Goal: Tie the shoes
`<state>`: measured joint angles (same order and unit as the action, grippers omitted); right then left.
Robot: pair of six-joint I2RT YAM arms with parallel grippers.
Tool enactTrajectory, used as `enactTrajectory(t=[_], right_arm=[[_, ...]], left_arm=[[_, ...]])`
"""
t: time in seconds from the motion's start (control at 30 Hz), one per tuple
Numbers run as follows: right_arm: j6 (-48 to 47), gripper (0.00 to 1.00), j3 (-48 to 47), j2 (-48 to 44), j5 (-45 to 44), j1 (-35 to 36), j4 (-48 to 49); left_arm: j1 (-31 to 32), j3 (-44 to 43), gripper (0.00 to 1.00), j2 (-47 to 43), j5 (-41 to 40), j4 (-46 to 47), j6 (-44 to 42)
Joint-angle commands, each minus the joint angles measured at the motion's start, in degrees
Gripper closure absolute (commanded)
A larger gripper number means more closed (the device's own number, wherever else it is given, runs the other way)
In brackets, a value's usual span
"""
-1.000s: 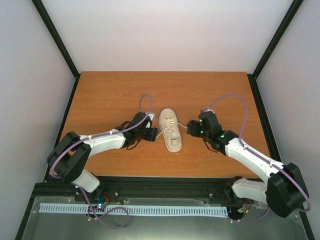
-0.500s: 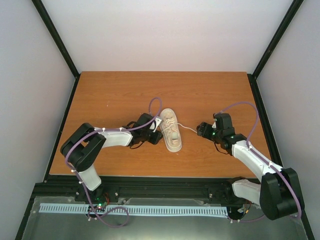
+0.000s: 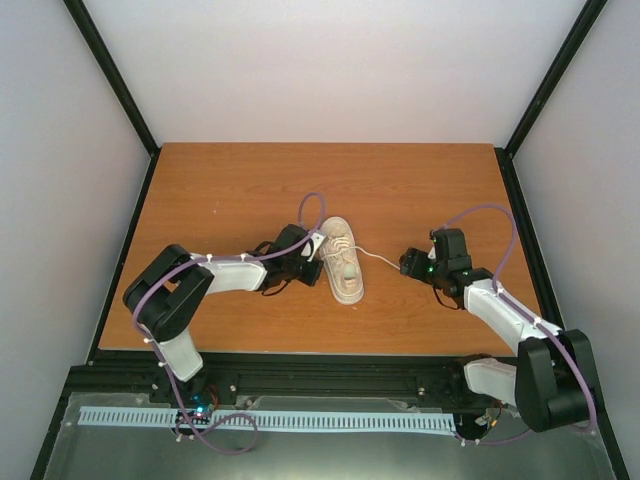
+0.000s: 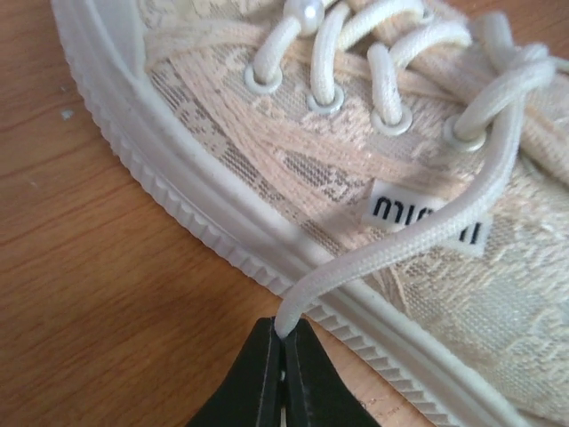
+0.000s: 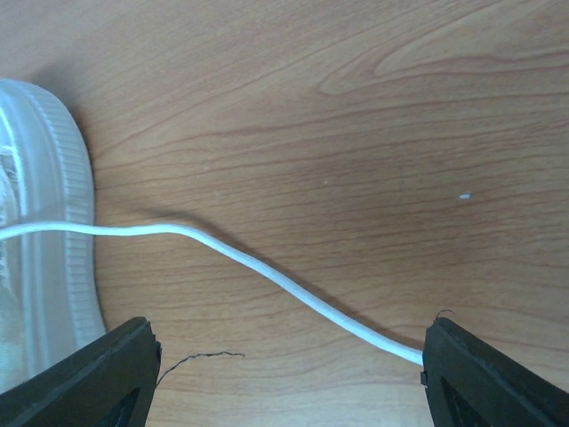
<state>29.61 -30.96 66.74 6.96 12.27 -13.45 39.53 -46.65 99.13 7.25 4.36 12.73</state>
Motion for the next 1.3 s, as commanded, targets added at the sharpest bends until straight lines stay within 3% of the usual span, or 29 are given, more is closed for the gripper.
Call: enactTrajectory(t=[0.0, 0.27, 0.6, 1.07, 1.27], right_arm=[[-5.7, 0.19, -1.2, 2.4, 0.2, -0.5, 0.4], [-10.1, 0.26, -4.1, 11.7, 2.0, -0.3, 2.9], [-11.3, 0.27, -5.5, 19.4, 4.2, 1.3, 7.4], [-3.7, 0.4, -4.4, 19.8, 3.4, 16.5, 4.0], [-1.5, 0.4, -4.9, 17.2, -5.4, 20.7, -0.5]], left_arm=[[-0.2, -0.3, 0.99, -3.8, -1.9, 2.7, 1.6], [-0.2, -3.0, 0.99, -7.0, 3.1, 2.0, 3.8], [-0.2, -6.0, 0.99, -6.1, 4.8, 0.7, 5.0], [-0.2, -5.5, 0.99, -7.1, 0.5, 0.2, 5.3], [-0.3, -5.0, 0.99, -7.5, 1.0, -0.1, 5.2]])
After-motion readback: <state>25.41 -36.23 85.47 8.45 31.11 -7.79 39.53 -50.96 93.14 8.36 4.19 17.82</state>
